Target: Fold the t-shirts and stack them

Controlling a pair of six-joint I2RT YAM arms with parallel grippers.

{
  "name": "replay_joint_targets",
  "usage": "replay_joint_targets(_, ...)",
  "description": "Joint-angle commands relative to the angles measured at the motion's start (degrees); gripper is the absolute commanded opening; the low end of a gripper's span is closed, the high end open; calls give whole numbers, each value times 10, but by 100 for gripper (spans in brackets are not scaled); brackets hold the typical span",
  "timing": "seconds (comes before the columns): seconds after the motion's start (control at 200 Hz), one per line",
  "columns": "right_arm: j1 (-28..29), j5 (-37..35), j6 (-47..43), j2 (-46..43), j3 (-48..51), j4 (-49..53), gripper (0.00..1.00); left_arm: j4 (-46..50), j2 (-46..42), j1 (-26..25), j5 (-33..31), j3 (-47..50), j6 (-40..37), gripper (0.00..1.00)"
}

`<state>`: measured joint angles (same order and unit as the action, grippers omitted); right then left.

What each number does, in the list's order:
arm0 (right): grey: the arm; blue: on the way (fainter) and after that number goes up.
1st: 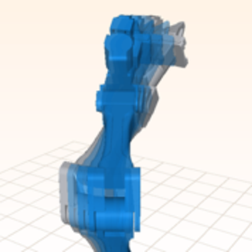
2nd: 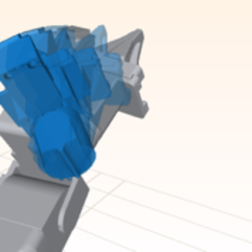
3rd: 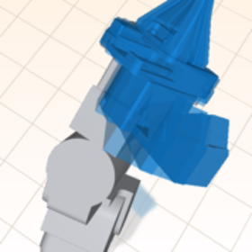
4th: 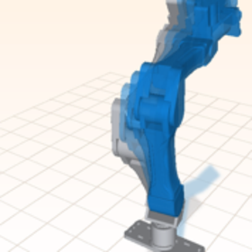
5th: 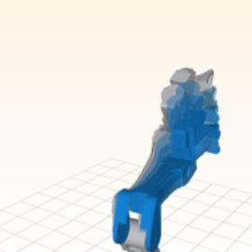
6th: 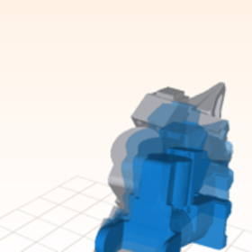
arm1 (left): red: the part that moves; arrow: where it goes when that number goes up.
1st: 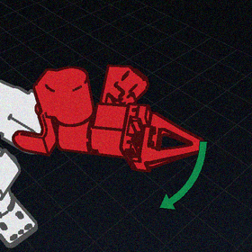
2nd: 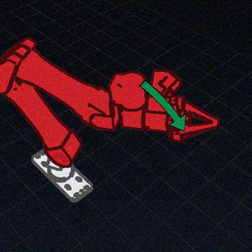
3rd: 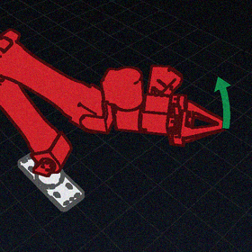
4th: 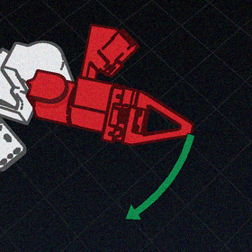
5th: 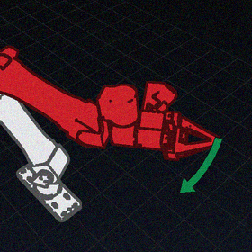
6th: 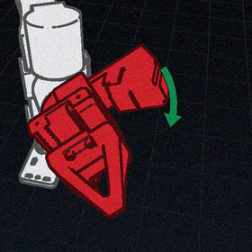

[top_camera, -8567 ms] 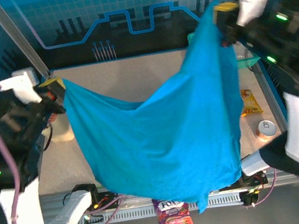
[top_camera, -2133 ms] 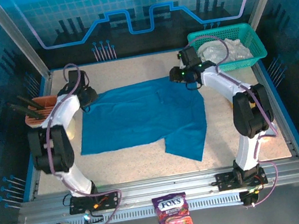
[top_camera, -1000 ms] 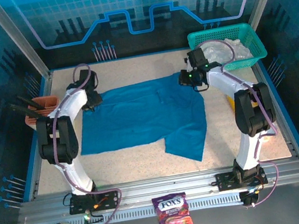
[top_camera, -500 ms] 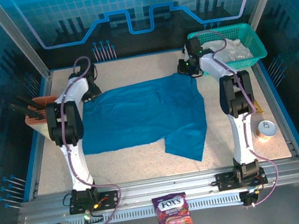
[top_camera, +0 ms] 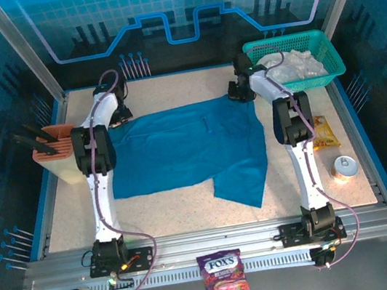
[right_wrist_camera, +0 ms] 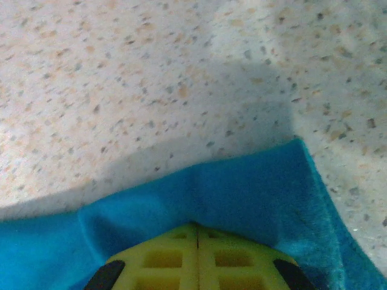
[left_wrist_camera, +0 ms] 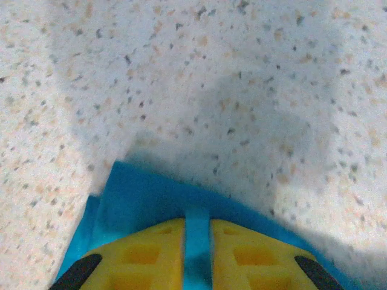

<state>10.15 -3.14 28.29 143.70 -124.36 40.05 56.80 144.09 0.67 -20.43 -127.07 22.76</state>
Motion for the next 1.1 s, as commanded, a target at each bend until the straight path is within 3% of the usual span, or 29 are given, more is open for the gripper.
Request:
replay_joint_targets(0.0, 11, -83, 25, 40, -24, 71, 6, 96, 37, 9, -7, -51, -11, 20)
replay_joint_targets(0.185, 5, -126, 72, 29, -5, 72, 5, 126, 58, 15, 1, -91, -7, 20)
replay_joint_targets(0.435, 9, -118, 128, -72, 140, -13, 5, 124, 44, 15, -27, -68, 11, 16)
replay_joint_targets(0.681, 18, -98, 78, -123, 138, -17, 11, 103, 41, 27, -51, -60, 7, 14)
replay_joint_targets(0.896, 18, -82, 0, -128, 118, -41, 18, 47, 16, 30, -14, -38, -18, 10)
replay_joint_targets(0.976, 18, -74, -20, -133, 125, -52, 20, -3, -27, 29, 18, 4, -22, 16)
replay_joint_targets(1.096, 19, -49, -34, -156, 157, -77, 22, -43, -89, 25, 55, 32, -27, 36)
